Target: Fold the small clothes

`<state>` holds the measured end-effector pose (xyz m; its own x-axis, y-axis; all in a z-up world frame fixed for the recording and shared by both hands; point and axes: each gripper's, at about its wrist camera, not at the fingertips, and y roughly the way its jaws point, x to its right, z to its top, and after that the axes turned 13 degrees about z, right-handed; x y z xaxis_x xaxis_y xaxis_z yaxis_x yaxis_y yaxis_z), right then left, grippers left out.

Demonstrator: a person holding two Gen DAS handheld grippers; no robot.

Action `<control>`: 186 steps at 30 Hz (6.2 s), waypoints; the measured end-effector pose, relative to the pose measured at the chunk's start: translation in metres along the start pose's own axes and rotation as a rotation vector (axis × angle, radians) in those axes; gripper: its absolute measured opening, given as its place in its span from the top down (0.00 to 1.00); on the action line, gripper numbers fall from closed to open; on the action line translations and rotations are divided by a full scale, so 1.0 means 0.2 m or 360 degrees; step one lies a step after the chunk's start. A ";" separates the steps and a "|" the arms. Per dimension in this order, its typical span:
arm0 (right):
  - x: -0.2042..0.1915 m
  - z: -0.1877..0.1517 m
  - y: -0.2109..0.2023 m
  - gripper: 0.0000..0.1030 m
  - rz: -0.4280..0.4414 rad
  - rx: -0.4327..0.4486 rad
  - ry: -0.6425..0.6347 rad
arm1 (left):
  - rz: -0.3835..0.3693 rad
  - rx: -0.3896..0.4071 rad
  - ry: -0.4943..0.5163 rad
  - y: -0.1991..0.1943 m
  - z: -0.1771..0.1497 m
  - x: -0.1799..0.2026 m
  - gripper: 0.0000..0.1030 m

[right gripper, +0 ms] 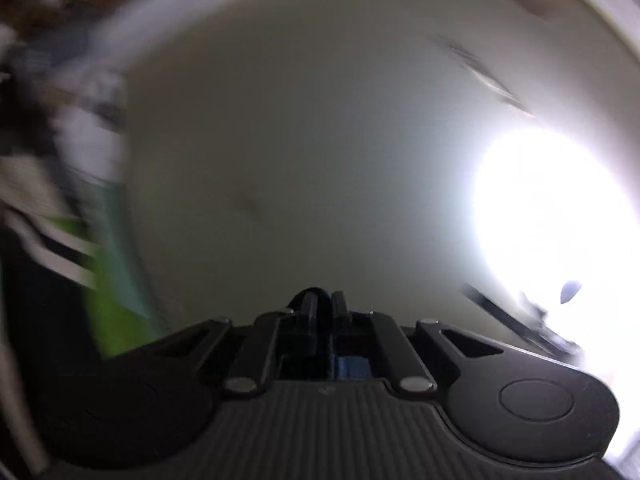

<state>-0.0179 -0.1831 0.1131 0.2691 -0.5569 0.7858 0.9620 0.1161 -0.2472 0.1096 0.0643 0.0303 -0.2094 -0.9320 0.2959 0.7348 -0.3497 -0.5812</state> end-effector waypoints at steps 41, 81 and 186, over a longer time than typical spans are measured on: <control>0.04 -0.82 -0.90 0.39 0.0209 -0.0157 0.2256 | 0.0092 -0.0128 0.0195 -0.09 -0.12 0.01 0.40; -0.59 -0.83 -1.58 0.86 0.1078 -0.0222 0.2403 | -0.0341 -0.0617 -0.0143 -1.25 -1.04 -0.56 0.87; -0.33 -0.33 -0.92 0.86 0.0796 -0.0210 0.1375 | -0.0205 -0.0235 0.0610 -0.73 -0.68 0.26 0.78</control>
<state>-0.2151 -0.2214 0.0703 0.4644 -0.8808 -0.0927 0.7210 0.4368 -0.5379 -0.0968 0.0548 0.0268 -0.5385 -0.8382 0.0862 0.5926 -0.4495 -0.6684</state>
